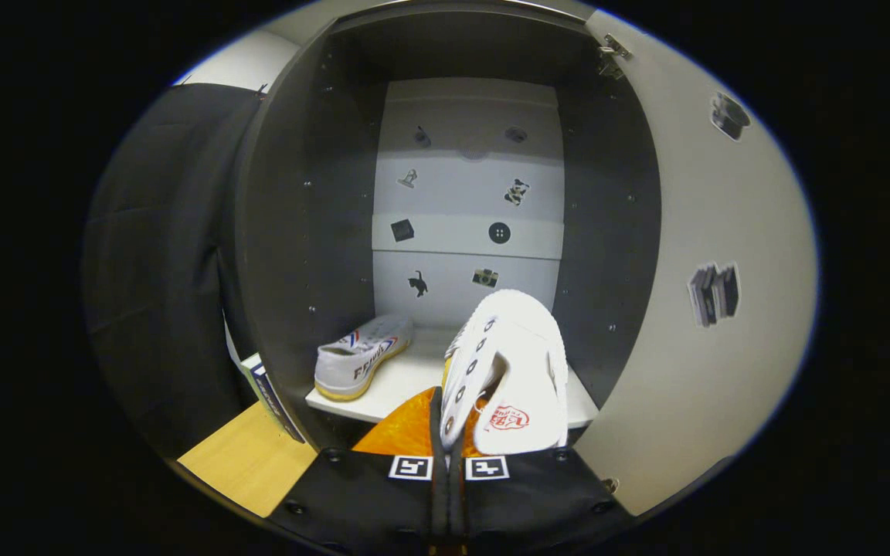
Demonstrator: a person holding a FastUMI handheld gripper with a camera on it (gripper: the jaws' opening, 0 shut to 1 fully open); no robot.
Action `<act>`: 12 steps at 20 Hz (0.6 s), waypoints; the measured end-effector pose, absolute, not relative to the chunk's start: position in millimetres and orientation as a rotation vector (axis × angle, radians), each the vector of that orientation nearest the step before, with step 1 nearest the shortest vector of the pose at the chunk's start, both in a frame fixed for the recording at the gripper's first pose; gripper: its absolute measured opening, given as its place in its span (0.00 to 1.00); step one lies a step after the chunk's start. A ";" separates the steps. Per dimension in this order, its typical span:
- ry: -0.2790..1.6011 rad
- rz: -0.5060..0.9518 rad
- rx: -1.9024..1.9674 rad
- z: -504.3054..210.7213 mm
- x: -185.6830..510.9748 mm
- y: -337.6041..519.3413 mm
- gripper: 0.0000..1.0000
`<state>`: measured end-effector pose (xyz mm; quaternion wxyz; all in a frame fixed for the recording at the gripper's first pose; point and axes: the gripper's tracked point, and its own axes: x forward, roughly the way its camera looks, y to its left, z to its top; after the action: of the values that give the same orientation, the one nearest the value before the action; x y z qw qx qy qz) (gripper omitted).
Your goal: Open the shoe cabinet door, grab the shoes and put them into the shoe cabinet, then close the shoe cabinet door.
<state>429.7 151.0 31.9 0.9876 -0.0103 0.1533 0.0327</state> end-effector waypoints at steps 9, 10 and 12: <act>0.324 0.006 -0.127 31.9 540.6 132.9 0.01; 0.336 0.001 -0.128 27.2 553.5 131.2 0.01; 0.356 -0.012 -0.120 19.6 572.5 126.3 0.01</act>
<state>572.5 126.3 19.6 0.9824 -0.0599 0.1771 -0.0057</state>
